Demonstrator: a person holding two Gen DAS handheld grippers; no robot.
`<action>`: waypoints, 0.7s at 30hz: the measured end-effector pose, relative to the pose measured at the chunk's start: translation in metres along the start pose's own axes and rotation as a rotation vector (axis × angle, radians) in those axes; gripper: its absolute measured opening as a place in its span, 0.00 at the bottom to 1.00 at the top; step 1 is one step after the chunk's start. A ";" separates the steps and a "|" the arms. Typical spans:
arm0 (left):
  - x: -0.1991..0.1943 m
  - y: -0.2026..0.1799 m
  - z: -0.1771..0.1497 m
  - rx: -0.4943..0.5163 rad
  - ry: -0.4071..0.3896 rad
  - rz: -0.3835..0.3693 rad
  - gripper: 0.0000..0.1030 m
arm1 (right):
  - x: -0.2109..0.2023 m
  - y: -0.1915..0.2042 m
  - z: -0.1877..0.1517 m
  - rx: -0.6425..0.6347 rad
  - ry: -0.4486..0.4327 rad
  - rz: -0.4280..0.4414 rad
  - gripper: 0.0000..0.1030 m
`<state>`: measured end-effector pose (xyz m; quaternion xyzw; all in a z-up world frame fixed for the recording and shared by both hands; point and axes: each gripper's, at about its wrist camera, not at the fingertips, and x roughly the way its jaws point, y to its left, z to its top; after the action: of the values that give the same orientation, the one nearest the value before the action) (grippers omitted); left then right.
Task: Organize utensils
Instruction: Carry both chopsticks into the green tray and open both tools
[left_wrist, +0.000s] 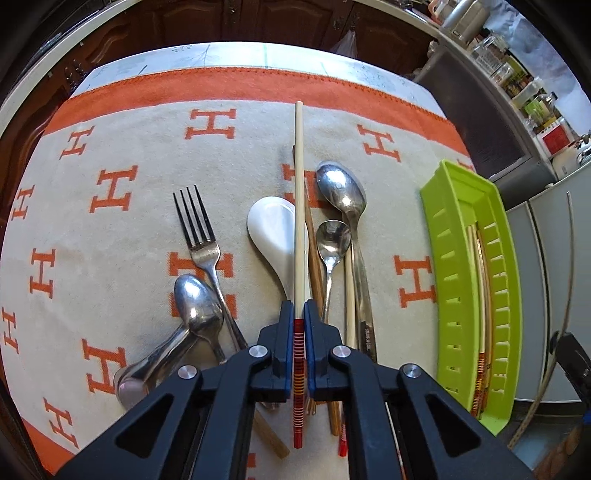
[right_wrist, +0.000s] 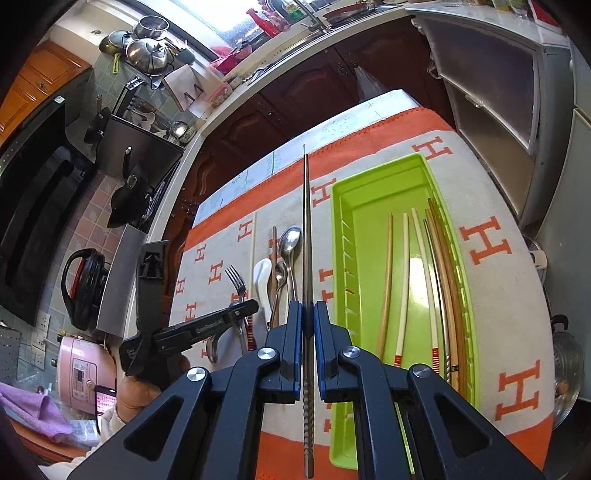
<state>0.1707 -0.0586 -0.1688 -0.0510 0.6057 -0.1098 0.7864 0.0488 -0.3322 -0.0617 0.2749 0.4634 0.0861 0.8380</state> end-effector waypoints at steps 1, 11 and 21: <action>-0.006 0.001 -0.002 -0.005 -0.005 -0.014 0.03 | -0.002 -0.001 0.000 0.002 -0.005 -0.002 0.06; -0.063 -0.024 -0.021 0.037 -0.058 -0.163 0.03 | -0.010 -0.015 -0.001 -0.023 -0.049 -0.155 0.06; -0.073 -0.106 -0.032 0.167 -0.051 -0.257 0.03 | 0.033 -0.034 -0.004 -0.099 0.055 -0.396 0.09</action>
<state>0.1103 -0.1425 -0.0855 -0.0652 0.5628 -0.2581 0.7826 0.0605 -0.3460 -0.1059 0.1342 0.5264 -0.0502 0.8381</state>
